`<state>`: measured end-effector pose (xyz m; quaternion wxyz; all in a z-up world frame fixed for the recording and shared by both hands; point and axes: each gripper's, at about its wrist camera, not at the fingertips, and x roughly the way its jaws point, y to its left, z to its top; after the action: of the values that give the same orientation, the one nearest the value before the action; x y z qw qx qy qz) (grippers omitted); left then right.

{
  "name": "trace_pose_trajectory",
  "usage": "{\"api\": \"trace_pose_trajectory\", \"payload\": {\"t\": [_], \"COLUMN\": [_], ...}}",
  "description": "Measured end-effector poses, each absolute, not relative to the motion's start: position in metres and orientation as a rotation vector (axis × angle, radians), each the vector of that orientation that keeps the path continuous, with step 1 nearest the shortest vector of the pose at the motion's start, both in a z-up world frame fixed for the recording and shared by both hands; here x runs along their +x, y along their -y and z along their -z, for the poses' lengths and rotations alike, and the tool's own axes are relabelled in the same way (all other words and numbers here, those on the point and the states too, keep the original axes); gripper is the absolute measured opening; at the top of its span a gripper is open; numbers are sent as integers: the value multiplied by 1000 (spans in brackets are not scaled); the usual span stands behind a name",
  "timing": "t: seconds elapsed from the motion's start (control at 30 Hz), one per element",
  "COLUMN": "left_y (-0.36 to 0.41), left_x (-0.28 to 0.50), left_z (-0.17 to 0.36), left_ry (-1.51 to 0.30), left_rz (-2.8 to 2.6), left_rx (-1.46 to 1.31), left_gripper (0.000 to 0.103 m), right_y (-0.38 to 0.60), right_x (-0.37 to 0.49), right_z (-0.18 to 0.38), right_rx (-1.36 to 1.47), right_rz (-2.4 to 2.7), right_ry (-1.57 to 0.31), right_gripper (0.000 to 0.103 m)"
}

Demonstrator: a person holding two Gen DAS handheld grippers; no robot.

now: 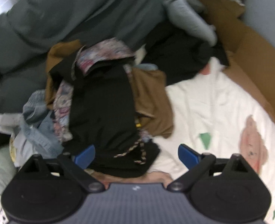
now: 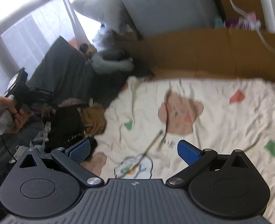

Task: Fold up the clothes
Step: 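Move the left tool to the clothes pile and close on the black garment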

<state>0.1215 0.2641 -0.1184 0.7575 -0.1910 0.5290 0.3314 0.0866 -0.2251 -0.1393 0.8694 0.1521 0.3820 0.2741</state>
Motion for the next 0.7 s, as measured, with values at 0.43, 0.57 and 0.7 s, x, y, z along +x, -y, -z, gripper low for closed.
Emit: {"api": "trace_pose_trajectory", "payload": {"t": [0.43,0.57,0.7], "left_y": [-340,-350,-360], "left_x": [65,53,41], "left_z": [145,155,164], "left_ry": [-1116,-1108,-1099], "left_rz": [-852,-871,-889], "left_rx": [-602,-621,-640], "left_gripper": [88,84,78], "right_y": [214,209,205], "right_x": [83,82,82], "right_z": [175,179,180], "right_rx": [289,307,307], "right_rz": [-565,-578,-579], "right_ry": [-921,-946,-945], "right_gripper": [101,101,101]}}
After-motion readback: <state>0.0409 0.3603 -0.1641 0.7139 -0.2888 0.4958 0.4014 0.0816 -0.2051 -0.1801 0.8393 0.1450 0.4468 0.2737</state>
